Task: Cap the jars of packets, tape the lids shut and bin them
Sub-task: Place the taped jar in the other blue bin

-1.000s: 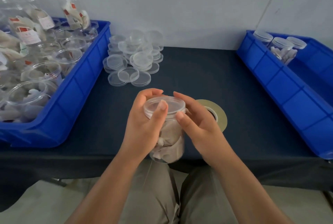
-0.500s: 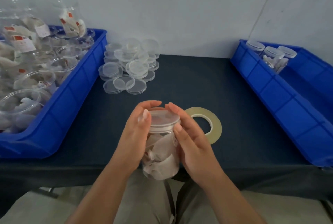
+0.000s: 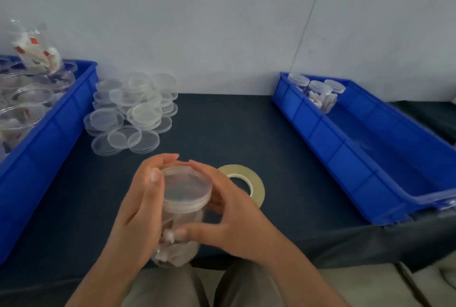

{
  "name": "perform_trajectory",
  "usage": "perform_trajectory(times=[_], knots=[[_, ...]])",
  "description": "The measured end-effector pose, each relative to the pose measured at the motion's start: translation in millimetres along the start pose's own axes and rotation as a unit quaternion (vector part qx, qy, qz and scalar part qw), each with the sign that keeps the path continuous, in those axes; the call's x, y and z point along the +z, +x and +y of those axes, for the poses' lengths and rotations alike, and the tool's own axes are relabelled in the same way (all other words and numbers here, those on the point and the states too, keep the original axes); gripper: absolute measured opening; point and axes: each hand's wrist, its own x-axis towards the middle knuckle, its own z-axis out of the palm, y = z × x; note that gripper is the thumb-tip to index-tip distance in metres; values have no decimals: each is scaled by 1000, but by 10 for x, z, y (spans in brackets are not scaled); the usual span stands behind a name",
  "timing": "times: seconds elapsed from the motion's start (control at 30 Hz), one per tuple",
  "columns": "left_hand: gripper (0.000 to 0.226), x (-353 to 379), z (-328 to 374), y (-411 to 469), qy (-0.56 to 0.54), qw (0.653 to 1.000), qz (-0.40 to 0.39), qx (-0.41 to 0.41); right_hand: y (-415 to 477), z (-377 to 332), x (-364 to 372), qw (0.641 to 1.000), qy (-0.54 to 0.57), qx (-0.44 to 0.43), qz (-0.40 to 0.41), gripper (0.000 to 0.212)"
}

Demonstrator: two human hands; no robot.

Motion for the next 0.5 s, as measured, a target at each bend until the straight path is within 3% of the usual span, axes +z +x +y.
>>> perform_trajectory(times=[0.07,0.17,0.27,0.4,0.5], knots=[[39,79,-6,67,-48,998,-21,-25,-9,-67,-87,997,-66,-16,28,98],[34,125,18,303,-88,991,31,-96,1,-200,-397,994,-78,-5,79,104],[30,40,9,355,-65,994,38,-76,108,-347,-938,983,-43,3,181,101],[51,-88,-102,164,-58,997,25,-42,489,-512,-1891,937,-70,9,341,80],[25,-84,-200,124,-39,998,26,-51,842,-494,-2593,909,-89,43,405,87]])
